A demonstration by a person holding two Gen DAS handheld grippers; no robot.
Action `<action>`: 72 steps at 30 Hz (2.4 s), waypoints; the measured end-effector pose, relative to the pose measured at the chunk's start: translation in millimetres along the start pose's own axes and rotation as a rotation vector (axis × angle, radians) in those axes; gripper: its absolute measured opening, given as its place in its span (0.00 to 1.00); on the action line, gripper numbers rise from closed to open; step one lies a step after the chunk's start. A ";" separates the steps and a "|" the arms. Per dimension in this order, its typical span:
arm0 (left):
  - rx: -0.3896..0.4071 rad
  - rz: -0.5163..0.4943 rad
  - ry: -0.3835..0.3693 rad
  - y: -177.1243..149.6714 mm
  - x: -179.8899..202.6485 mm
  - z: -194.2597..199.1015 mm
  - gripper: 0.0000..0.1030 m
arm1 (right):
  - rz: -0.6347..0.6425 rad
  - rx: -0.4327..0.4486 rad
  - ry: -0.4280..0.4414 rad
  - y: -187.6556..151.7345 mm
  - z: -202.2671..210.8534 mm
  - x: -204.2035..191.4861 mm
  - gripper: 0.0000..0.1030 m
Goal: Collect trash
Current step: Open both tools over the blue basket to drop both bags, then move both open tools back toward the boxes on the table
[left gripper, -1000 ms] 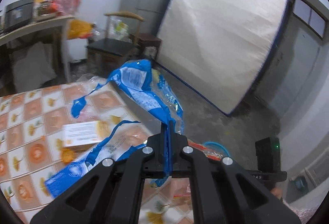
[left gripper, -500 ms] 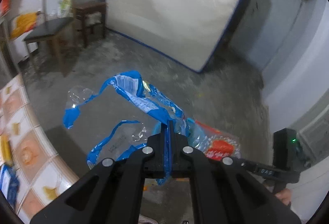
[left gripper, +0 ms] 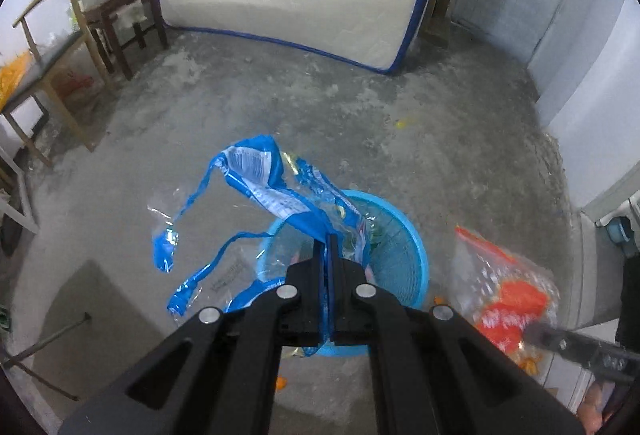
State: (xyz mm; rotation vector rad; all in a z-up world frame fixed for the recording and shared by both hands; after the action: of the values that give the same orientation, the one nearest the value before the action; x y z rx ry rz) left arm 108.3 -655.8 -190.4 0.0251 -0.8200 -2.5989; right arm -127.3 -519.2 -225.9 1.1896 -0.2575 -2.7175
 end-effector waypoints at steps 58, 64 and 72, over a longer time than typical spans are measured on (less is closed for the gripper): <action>0.280 0.580 0.322 -245.8 -258.0 386.4 0.75 | 0.493 -0.302 -0.812 -6.7 -301.8 58.7 0.09; 0.282 0.613 0.326 -256.1 -266.2 390.8 0.76 | 0.514 -0.292 -0.824 -11.9 -296.0 58.9 0.10; 0.311 0.627 0.305 -260.9 -268.9 395.2 0.79 | 0.548 -0.235 -0.719 -19.4 -256.2 21.8 0.59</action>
State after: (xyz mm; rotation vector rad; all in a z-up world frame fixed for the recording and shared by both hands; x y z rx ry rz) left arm 200.3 -141.6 -36.2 0.2121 -0.9280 -1.8147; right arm 45.7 -528.6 -416.8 0.0213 -0.2808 -2.4562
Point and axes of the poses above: each gripper's, at about its wrist camera, not at the fingertips, and z roughly against the way its jaws point, x to its right, y to its top, the point moved 7 cm from there along -z, roughly the way its jaws point, and after that the axes turned 4 degrees about x, right-handed, at the moved point
